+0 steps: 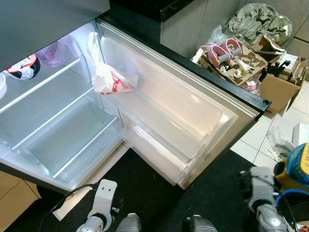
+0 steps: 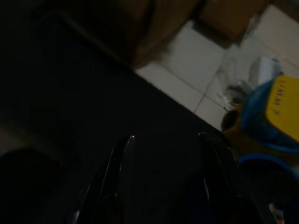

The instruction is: Restocking fridge

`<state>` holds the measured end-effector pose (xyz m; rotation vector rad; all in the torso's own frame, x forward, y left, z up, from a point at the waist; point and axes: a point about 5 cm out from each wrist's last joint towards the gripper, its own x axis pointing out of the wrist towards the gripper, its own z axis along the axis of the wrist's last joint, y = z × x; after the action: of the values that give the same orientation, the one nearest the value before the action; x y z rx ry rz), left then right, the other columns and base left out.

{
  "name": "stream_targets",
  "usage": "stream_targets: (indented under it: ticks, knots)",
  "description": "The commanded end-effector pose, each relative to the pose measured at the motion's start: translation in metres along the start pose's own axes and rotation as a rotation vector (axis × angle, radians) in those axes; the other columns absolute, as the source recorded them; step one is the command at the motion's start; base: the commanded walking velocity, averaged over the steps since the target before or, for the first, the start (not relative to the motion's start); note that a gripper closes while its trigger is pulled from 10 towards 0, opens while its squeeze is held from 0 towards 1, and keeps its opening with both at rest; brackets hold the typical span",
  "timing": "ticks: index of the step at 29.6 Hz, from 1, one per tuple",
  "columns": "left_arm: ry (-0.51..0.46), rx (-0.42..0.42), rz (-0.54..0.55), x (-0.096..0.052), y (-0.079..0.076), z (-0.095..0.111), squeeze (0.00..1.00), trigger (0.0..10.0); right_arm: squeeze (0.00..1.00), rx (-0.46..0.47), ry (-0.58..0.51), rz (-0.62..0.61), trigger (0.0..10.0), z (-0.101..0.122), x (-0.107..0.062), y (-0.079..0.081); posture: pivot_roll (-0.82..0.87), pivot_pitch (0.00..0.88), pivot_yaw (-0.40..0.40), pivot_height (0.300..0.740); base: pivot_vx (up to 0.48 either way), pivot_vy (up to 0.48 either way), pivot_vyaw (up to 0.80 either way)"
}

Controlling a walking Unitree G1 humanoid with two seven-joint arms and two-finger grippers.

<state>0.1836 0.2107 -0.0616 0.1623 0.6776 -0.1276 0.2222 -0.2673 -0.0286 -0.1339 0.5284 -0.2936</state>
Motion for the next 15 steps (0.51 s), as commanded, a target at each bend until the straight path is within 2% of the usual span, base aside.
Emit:
stream_targets:
  ticks: [1,9,14,15]
  knots:
    - [0.041,-0.001,0.005,-0.005,0.001,-0.012,0.0,10.0,0.0,0.052,-0.005,-0.06,10.0,0.003,0.001,-0.014,-0.07,0.173,-0.016,0.74,0.0,0.0,0.0]
    - [0.052,0.0,0.01,-0.007,0.003,-0.016,0.0,10.0,0.0,0.079,-0.067,-0.078,10.0,0.019,0.006,-0.021,-0.07,0.173,-0.017,0.74,0.0,0.0,0.0]
    - [0.055,0.004,0.007,-0.007,0.003,-0.016,0.0,10.0,0.0,0.098,-0.135,-0.086,10.0,0.042,0.013,-0.031,-0.07,0.175,-0.011,0.74,0.0,0.0,0.0]
    - [0.056,0.005,0.006,-0.007,0.003,-0.017,0.0,10.0,0.0,0.065,-0.175,-0.041,10.0,0.054,0.016,-0.028,-0.07,0.176,-0.009,0.74,0.0,0.0,0.0]
